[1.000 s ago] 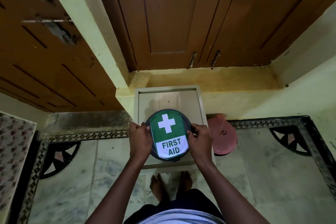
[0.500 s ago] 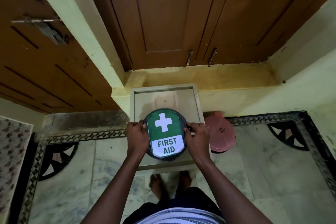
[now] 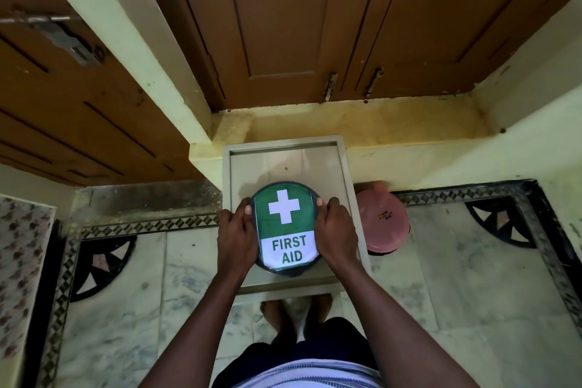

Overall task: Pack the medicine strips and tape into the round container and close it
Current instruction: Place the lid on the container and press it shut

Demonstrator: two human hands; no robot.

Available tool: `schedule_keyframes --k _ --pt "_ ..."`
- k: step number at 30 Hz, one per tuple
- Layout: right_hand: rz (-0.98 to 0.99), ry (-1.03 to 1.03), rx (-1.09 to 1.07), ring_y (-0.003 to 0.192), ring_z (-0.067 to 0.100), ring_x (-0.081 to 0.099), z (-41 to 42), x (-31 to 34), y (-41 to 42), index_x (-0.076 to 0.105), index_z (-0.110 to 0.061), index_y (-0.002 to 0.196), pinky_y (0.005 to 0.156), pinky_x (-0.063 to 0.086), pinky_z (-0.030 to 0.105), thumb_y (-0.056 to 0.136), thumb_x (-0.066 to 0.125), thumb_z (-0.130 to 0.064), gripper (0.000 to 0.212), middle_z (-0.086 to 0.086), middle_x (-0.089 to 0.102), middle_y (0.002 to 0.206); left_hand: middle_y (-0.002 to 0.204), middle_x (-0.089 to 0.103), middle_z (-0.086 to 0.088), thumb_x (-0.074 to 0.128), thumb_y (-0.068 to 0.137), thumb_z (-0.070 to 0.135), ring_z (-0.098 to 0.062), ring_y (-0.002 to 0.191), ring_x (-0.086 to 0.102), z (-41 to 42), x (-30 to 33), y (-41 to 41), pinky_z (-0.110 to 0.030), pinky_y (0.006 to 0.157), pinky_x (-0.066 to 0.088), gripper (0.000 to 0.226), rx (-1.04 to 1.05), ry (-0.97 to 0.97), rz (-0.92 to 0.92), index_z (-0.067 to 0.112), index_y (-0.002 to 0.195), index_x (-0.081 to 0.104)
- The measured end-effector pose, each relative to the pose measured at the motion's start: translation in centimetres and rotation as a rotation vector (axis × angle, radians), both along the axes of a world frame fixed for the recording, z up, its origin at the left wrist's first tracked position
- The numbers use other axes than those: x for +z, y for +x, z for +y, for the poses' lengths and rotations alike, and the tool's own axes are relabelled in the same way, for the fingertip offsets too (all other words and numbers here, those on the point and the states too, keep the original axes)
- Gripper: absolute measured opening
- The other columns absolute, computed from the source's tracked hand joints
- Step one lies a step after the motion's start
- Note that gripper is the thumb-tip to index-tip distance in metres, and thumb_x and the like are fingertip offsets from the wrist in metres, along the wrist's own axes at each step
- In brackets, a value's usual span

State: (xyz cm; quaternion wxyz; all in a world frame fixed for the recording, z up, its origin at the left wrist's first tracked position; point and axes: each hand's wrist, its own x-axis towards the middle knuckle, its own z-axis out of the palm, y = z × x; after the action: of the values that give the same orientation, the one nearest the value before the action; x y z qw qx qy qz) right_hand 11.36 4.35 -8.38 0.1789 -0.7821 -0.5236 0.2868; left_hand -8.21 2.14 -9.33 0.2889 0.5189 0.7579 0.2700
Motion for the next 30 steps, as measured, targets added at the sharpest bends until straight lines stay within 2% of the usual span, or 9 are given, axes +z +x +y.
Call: schedule_keyframes --k 5,9,14,17,20,22,24,26,30 --pt "0.000 -0.051 0.014 0.081 0.034 0.061 0.3 0.0 0.4 0.043 -0.021 0.084 0.071 0.054 0.048 0.104 0.026 -0.056 0.044 0.009 0.065 0.086 0.113 0.067 -0.005 0.025 0.112 0.041 -0.019 0.105 0.059 0.3 -0.8 -0.4 -0.030 0.084 0.040 0.045 -0.025 0.030 -0.025 0.025 0.134 0.061" --pt "0.008 -0.024 0.000 0.076 0.035 0.063 0.4 0.0 0.3 0.044 -0.021 0.079 0.067 0.054 0.046 0.104 0.030 -0.054 0.044 0.010 0.066 0.081 0.114 0.072 -0.004 0.022 0.112 0.042 -0.022 0.101 0.066 0.7 -1.1 -0.8 -0.034 0.082 0.052 0.050 -0.074 0.064 0.026 0.019 0.123 0.065" --pt "-0.055 0.005 0.031 0.079 0.037 0.065 0.5 0.2 0.1 0.051 -0.015 0.089 0.068 0.054 0.045 0.106 0.026 -0.051 0.047 0.013 0.069 0.088 0.112 0.070 -0.005 0.018 0.110 0.047 -0.025 0.100 0.066 0.6 -0.8 -0.4 -0.035 0.079 0.050 0.054 -0.048 0.046 0.073 0.019 0.121 0.064" --pt "-0.041 -0.049 0.048 0.081 0.033 0.065 -0.1 0.2 0.1 0.048 -0.017 0.095 0.069 0.055 0.045 0.102 0.021 -0.061 0.052 0.010 0.068 0.089 0.114 0.064 -0.007 0.024 0.110 0.048 -0.029 0.106 0.061 0.1 0.0 0.0 -0.035 0.082 0.044 0.048 0.018 -0.029 0.074 0.019 0.124 0.060" --pt "0.131 -0.079 0.075 0.078 0.025 0.065 -1.1 0.3 1.3 0.050 -0.018 0.096 0.064 0.051 0.037 0.097 0.035 -0.070 0.054 0.004 0.065 0.085 0.128 0.061 -0.008 0.038 0.104 0.060 -0.028 0.114 0.063 -1.6 0.0 -0.3 -0.045 0.094 0.054 0.052 0.104 -0.111 -0.056 0.021 0.137 0.054" --pt "0.314 -0.122 0.068 0.076 0.016 0.065 -1.8 0.8 2.4 0.056 -0.020 0.105 0.062 0.051 0.032 0.095 0.056 -0.061 0.042 -0.003 0.064 0.082 0.115 0.065 -0.010 0.058 0.095 0.061 -0.026 0.100 0.069 -3.1 -0.1 -1.0 -0.051 0.082 0.063 0.051 0.155 -0.153 -0.233 0.027 0.133 0.054" --pt "0.538 -0.202 0.013 0.078 0.013 0.067 -2.7 1.0 3.4 0.056 -0.026 0.118 0.062 0.057 0.030 0.091 0.076 -0.037 0.035 -0.005 0.061 0.083 0.102 0.066 -0.013 0.080 0.088 0.039 -0.028 0.090 0.074 -4.3 0.2 -1.3 -0.050 0.071 0.066 0.048 0.203 -0.205 -0.467 0.033 0.129 0.054" --pt "0.668 -0.249 -0.025 0.086 0.020 0.069 -3.4 0.6 4.1 0.054 -0.026 0.126 0.063 0.062 0.034 0.084 0.083 -0.020 0.051 0.003 0.060 0.090 0.101 0.067 -0.015 0.085 0.085 0.025 -0.024 0.086 0.077 -5.2 0.6 -1.4 -0.049 0.073 0.066 0.057 0.213 -0.251 -0.633 0.033 0.132 0.054" --pt "0.669 -0.207 0.006 0.088 0.024 0.069 -3.7 0.4 4.1 0.051 -0.020 0.132 0.062 0.062 0.036 0.084 0.083 -0.014 0.058 0.007 0.058 0.094 0.104 0.062 -0.017 0.078 0.090 0.015 -0.026 0.091 0.078 -5.5 1.2 -0.8 -0.047 0.074 0.066 0.061 0.229 -0.214 -0.757 0.026 0.143 0.051"
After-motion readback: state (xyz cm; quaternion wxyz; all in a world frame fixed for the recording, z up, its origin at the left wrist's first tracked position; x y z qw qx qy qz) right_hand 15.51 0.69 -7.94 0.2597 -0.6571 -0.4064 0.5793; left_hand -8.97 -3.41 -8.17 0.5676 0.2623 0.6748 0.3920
